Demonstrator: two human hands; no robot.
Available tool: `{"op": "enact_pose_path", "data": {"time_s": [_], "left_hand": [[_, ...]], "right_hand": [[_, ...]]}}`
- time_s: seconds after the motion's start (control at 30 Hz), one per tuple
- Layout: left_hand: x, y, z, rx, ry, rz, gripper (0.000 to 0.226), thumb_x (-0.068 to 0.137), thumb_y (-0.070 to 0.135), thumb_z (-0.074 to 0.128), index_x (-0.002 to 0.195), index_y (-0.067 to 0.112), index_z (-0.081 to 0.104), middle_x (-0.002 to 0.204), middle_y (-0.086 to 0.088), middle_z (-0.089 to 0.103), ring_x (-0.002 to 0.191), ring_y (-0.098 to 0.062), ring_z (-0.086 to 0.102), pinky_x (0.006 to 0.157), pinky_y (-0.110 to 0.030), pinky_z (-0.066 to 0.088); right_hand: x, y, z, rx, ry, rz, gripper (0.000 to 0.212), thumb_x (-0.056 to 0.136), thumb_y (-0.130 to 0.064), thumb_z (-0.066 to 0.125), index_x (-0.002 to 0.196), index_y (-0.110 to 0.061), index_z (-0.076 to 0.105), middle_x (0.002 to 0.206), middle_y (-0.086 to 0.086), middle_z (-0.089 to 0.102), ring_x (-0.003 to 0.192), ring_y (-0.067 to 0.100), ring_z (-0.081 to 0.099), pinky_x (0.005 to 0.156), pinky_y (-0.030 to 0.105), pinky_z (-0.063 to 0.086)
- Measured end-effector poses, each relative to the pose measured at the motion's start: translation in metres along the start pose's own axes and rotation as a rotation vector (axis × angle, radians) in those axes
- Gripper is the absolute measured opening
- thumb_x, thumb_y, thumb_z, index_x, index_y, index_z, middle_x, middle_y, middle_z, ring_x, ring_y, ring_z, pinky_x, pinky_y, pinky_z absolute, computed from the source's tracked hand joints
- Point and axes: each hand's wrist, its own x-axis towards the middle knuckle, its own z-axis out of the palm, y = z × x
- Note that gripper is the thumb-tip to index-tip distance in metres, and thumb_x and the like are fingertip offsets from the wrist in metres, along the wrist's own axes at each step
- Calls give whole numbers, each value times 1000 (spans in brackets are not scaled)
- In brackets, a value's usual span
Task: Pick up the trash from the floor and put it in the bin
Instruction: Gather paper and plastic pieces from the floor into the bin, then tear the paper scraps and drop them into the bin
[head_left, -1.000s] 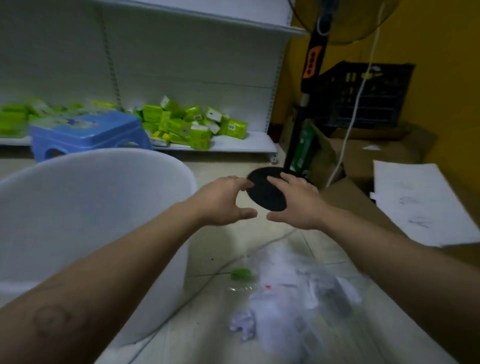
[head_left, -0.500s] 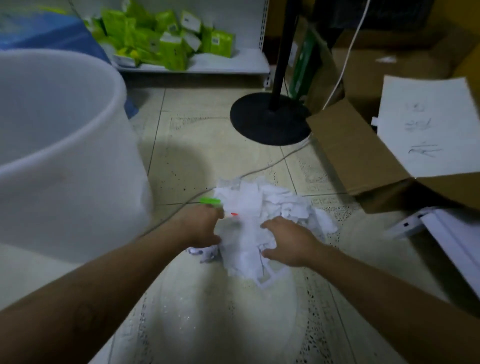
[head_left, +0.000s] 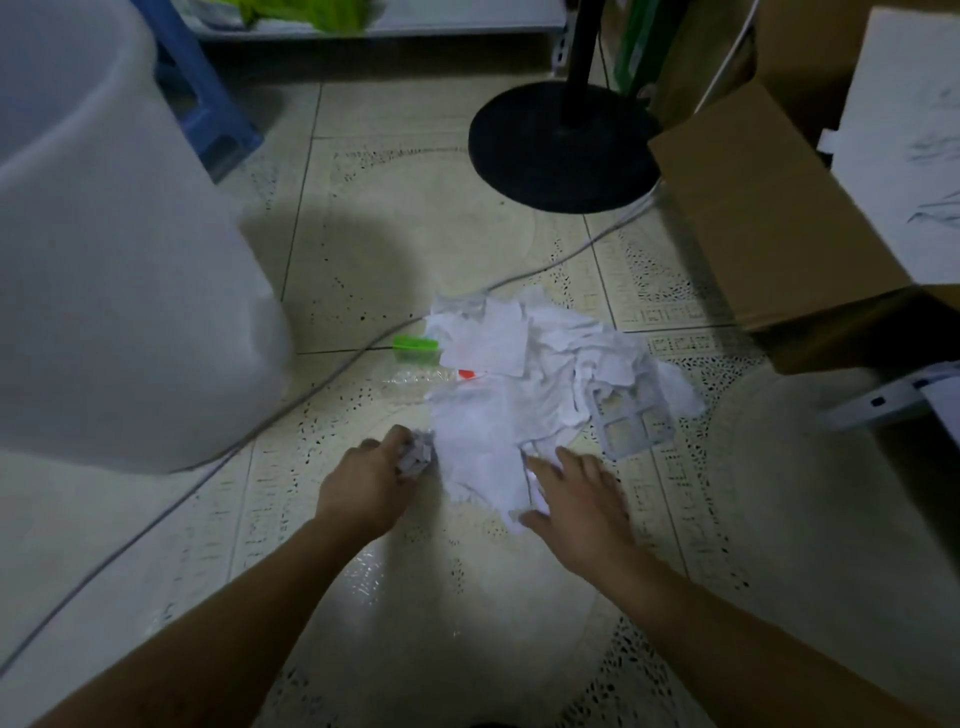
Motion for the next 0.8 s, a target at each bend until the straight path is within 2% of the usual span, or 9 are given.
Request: {"op": "enact_pose_path", "data": {"time_s": [0.07, 0.17, 0.3, 0.33, 0.37, 0.43, 0.53, 0.67, 0.8], "left_hand": [[2, 3, -6, 26, 23, 30, 33, 89, 39, 56, 117, 27, 43, 94, -7, 60, 78, -23, 56, 60, -35, 52], [3, 11, -17, -73, 109, 79, 28, 86, 39, 58, 110, 29, 48, 89, -4, 61, 76, -24, 56, 58, -33, 49], [5, 31, -31, -85, 207, 262, 32, 82, 33, 59, 114, 31, 55, 85, -3, 64, 78, -25, 53, 66, -35, 48], [6, 36, -34, -66, 224, 295, 33, 83, 34, 58, 116, 31, 56, 85, -3, 65, 79, -25, 53, 68, -36, 47], [7, 40, -38, -50, 239, 321, 35, 83, 35, 56, 117, 31, 57, 85, -2, 65, 80, -25, 52, 71, -37, 46], [8, 47, -46, -30, 275, 351, 37, 83, 35, 56, 120, 32, 56, 88, -3, 65, 83, -25, 52, 73, -37, 45], [9, 57, -61, -66, 306, 372, 39, 82, 34, 58, 121, 32, 57, 91, -6, 63, 85, -27, 54, 70, -37, 48], [11, 68, -80, -89, 328, 428, 39, 83, 34, 57, 121, 32, 56, 92, -5, 62, 84, -28, 55, 67, -36, 46], [12, 72, -93, -148, 336, 462, 40, 85, 37, 53, 125, 35, 52, 100, -4, 60, 88, -27, 57, 71, -35, 46]], "right_hand": [[4, -1, 1, -4, 95, -8, 39, 88, -40, 57, 123, -23, 54, 126, 7, 52, 117, 27, 45, 92, 36, 36], [9, 2, -9, 40, 136, -40, 15, 90, -22, 57, 102, -18, 65, 101, 5, 63, 93, 22, 58, 69, 29, 35], [20, 6, -42, 358, -56, -86, 10, 85, -12, 59, 82, -12, 68, 84, 10, 67, 74, 17, 54, 63, 25, 37], [20, 6, -51, 382, -90, -109, 11, 81, -11, 61, 73, -17, 65, 75, 5, 64, 69, 16, 53, 59, 23, 37], [19, 5, -60, 404, -104, -110, 21, 77, -12, 64, 62, -24, 56, 65, -2, 57, 61, 12, 49, 53, 21, 34], [19, 1, -79, 432, -134, -108, 31, 71, -15, 70, 51, -23, 49, 53, -7, 45, 50, 8, 39, 47, 19, 29], [22, 2, -107, 380, -165, -63, 16, 70, -17, 73, 63, -9, 61, 58, 2, 50, 52, 13, 42, 50, 21, 31], [24, 1, -143, 300, -108, 21, 23, 77, -14, 67, 67, -21, 48, 66, -3, 52, 59, 13, 49, 49, 22, 36], [22, -9, -172, 637, -12, 157, 19, 81, 0, 62, 75, -14, 51, 77, 13, 61, 58, 26, 63, 48, 31, 52]]}}
